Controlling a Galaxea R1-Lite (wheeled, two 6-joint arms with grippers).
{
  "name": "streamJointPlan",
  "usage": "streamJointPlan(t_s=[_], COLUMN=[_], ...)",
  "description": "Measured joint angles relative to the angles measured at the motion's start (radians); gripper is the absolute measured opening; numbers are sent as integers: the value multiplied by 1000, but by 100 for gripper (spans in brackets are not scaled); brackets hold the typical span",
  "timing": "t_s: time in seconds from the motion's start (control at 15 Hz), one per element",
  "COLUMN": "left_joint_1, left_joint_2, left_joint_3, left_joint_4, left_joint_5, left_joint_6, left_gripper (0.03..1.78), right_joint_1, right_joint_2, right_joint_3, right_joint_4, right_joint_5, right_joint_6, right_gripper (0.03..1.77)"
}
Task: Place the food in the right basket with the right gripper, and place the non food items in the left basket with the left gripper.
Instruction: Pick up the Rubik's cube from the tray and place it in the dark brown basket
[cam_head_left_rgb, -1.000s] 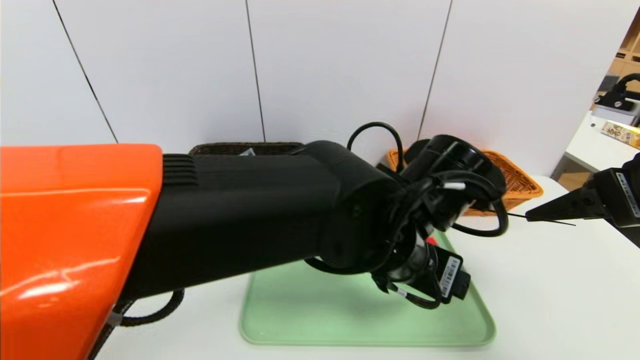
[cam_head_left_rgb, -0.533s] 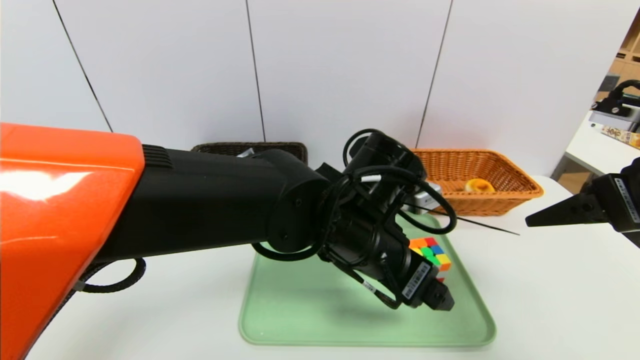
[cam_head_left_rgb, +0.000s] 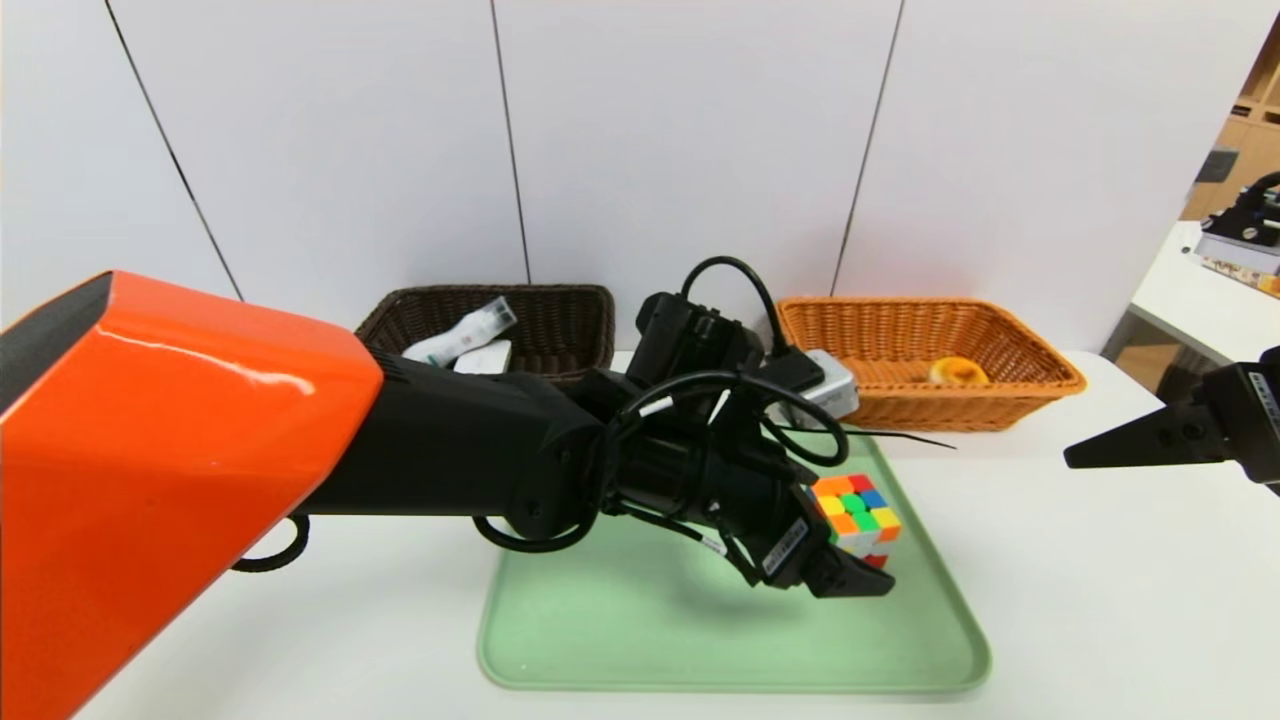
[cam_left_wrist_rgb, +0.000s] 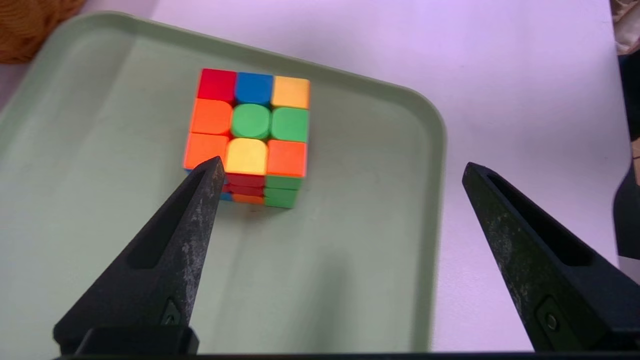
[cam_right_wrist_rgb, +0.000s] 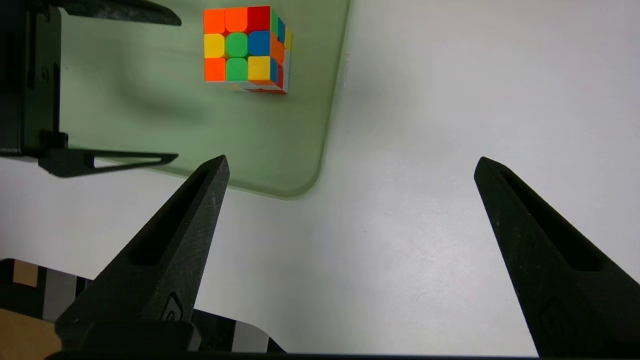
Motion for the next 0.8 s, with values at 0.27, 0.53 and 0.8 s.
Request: streamJointPlan(t_s=[0.27, 0.53, 0.8], left_joint_1=[4, 6, 17], left_joint_2=[54, 104, 151], left_joint_3=[0, -16, -32], left_joint_4=[-117, -165, -185], left_joint_5=[4, 9, 17], left_joint_6=[13, 19, 37], left_gripper=[169, 169, 169], right_joint_1=[1, 5, 5], right_joint_2=[-11, -12, -12], right_joint_3=[11, 17, 26], right_joint_4=[0, 0, 0], right_joint_5=[1, 1, 2], right_joint_6=[0, 1, 1], right_gripper=[170, 170, 170])
